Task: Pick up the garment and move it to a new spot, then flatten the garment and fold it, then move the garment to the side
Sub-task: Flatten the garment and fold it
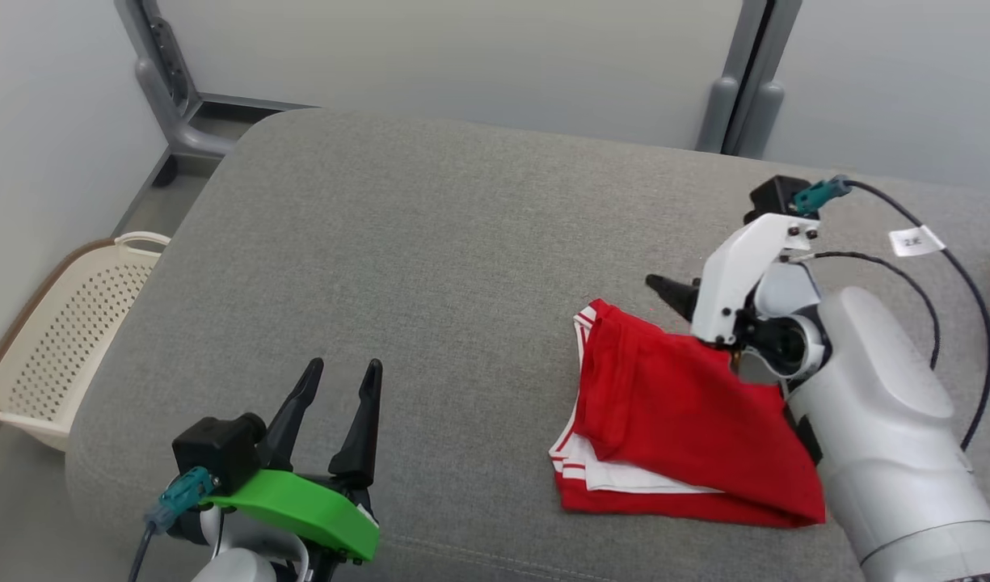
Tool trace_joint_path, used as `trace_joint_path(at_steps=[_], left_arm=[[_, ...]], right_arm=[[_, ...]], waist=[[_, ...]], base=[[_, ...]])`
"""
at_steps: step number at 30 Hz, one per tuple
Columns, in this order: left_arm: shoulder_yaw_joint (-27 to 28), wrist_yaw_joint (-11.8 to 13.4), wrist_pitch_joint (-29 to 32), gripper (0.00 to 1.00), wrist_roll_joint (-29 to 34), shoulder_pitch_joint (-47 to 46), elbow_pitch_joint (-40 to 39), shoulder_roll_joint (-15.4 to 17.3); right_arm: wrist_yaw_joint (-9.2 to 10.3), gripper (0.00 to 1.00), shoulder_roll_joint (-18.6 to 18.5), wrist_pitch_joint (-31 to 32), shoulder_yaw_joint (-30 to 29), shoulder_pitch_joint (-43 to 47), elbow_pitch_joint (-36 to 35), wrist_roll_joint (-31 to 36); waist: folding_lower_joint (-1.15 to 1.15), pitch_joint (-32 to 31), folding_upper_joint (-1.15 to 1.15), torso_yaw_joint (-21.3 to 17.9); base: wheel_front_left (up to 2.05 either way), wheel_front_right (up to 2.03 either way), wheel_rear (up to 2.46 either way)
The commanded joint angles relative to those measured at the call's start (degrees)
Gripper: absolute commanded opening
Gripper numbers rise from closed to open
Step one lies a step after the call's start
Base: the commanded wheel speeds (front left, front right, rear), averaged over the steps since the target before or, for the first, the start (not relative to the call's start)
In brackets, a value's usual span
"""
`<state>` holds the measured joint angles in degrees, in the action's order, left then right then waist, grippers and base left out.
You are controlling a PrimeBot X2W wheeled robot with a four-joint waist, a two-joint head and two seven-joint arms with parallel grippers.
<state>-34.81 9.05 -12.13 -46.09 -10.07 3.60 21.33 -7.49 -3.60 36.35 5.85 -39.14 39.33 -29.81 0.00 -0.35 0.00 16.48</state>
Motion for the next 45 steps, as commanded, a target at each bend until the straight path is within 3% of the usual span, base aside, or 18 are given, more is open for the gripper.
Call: trace_joint_path(at_steps=[1,10,18,19,20,21,22,25,32,33,38,45], left_arm=[[0.17,0.16,0.18,1.0,0.08,0.45,-0.35,0.43],[-0.09,0.75,0.16,1.0,-0.38,2.18,-1.78,0.65],[0.19,1.39,0.15,1.0,-0.71,2.9,-2.98,1.13],[0.26,1.41,0.15,1.0,-0.78,2.92,-3.13,1.22],[0.31,1.42,0.14,1.0,-0.89,2.96,-3.3,1.3],[0.34,1.42,0.14,1.0,-0.99,3.05,-3.51,1.35],[0.34,1.42,0.14,1.0,-0.99,3.05,-3.51,1.35],[0.46,1.46,0.25,1.0,-1.19,3.21,-4.05,1.58],[0.39,1.52,0.6,1.0,-0.6,2.05,-5.51,1.98],[0.35,1.57,0.7,1.0,-0.36,1.5,-5.94,1.97],[-0.23,1.19,0.99,1.0,0.24,0.02,-6.52,1.6],[-0.87,0.95,1.18,1.0,0.8,-1.73,-6.68,0.89]], right_arm=[[0.01,1.0,-1.1,-0.37,-0.76,0.34,-0.77,-0.52],[0.01,1.0,-5.45,-3.13,-6.24,6.44,-8.94,-2.81],[0.01,0.99,-6.85,-10.22,-3.9,14.17,-17.62,-4.38],[0.01,0.74,-7.1,-11.61,-3.08,15.02,-18.48,-4.2],[0.01,0.43,-7.13,-13.06,-2.3,15.94,-19.09,-4.15],[0.01,0.33,-6.95,-14.51,-1.57,16.97,-19.5,-4.32],[0.01,0.33,-6.95,-14.51,-1.57,16.97,-19.5,-4.32],[0.01,0.0,-6.62,-19.32,0.3,19.17,-19.47,-4.4],[0.01,0.0,-4.62,-32.18,4.35,21.72,-13.32,-2.26],[0.01,0.0,-4.13,-36.47,5.35,21.4,-10.41,-1.34],[0.01,0.0,-3.94,-46.62,8.24,18.54,-1.27,3.69],[0.01,0.0,-2.14,-51.32,10.32,13.95,8.14,9.8]], waist=[[0.0,-0.97,0.0,-1.45],[0.0,-1.05,0.0,-5.38],[0.0,-0.38,0.0,-7.25],[0.0,-0.29,0.0,-7.31],[0.0,-0.21,0.0,-7.32],[0.0,-0.13,0.0,-7.26],[0.0,-0.13,0.0,-7.26],[0.0,0.38,0.0,-6.56],[0.0,2.8,0.0,-3.1],[0.0,3.66,0.0,-1.95],[0.0,5.81,0.0,1.01],[0.0,7.69,0.0,4.13]], base=[[0.0,0.0,0.0],[0.0,0.0,0.0],[0.0,0.0,0.0],[0.0,0.0,0.0],[0.0,0.0,0.0],[0.0,0.0,0.0],[0.0,0.0,0.0],[0.0,0.0,0.0],[0.0,0.0,0.0],[0.0,0.0,0.0],[0.0,0.0,0.0],[0.0,0.0,0.0]])
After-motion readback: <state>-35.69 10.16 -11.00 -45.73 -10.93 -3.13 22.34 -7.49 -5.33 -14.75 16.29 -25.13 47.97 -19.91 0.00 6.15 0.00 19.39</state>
